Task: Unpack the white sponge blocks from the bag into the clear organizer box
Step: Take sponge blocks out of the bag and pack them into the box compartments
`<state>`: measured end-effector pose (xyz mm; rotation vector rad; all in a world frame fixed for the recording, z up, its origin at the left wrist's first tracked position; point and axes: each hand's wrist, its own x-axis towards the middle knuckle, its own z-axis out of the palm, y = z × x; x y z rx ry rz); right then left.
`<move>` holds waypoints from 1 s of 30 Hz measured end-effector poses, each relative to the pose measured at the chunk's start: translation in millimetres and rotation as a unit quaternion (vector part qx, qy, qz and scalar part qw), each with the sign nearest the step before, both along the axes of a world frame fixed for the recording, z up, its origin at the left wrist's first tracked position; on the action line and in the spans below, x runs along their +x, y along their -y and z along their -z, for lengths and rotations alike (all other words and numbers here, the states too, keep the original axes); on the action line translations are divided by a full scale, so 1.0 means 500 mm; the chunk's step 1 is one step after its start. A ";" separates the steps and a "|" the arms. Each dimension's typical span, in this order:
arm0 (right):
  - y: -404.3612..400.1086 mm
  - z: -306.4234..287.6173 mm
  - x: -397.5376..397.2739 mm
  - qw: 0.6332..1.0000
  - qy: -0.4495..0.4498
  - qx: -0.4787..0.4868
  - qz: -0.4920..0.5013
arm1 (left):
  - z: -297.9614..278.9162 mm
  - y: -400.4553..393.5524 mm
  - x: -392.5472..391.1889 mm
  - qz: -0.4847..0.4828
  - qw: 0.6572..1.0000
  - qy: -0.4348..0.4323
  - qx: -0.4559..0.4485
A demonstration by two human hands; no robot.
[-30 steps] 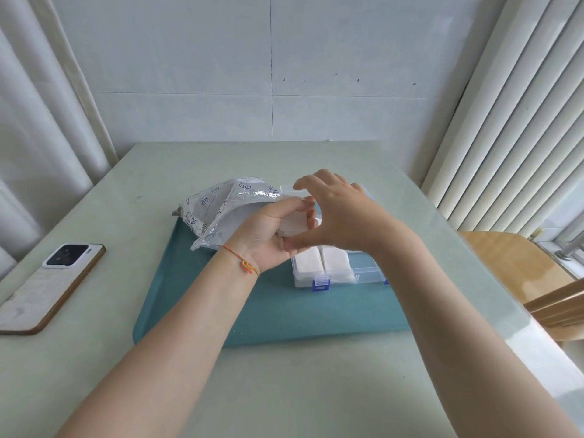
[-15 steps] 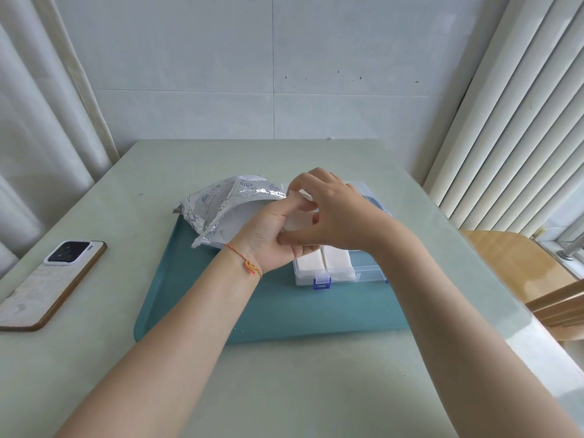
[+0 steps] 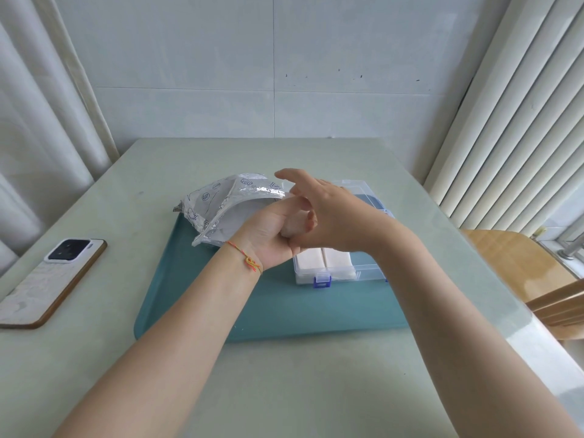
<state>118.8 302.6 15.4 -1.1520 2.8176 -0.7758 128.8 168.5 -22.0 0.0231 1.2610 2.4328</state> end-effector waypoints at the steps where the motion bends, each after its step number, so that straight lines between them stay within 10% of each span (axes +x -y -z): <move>1: 0.001 0.000 0.000 1.000 0.002 -0.012 0.001 | 0.002 0.000 -0.001 0.001 1.000 0.001 0.014; 30: -0.036 -0.025 -0.004 0.996 0.080 -0.041 -0.005 | -0.012 -0.013 0.016 -0.021 0.998 -0.013 -0.055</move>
